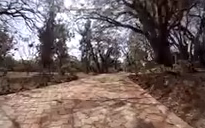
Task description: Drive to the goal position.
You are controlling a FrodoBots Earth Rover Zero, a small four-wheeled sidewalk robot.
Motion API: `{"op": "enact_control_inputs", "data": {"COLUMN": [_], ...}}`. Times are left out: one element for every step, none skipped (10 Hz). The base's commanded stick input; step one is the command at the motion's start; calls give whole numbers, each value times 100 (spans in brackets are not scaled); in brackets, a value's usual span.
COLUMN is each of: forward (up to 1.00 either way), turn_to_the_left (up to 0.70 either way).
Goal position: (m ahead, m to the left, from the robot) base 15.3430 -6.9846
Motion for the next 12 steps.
{"op": "enact_control_inputs", "data": {"forward": [100, 100, 100, 100, 100, 100, 100, 100, 100, 100, 100, 100], "turn_to_the_left": [0, 0, 0, 0, 0, 0, 0, 0, 0, 0, 0, 0]}}
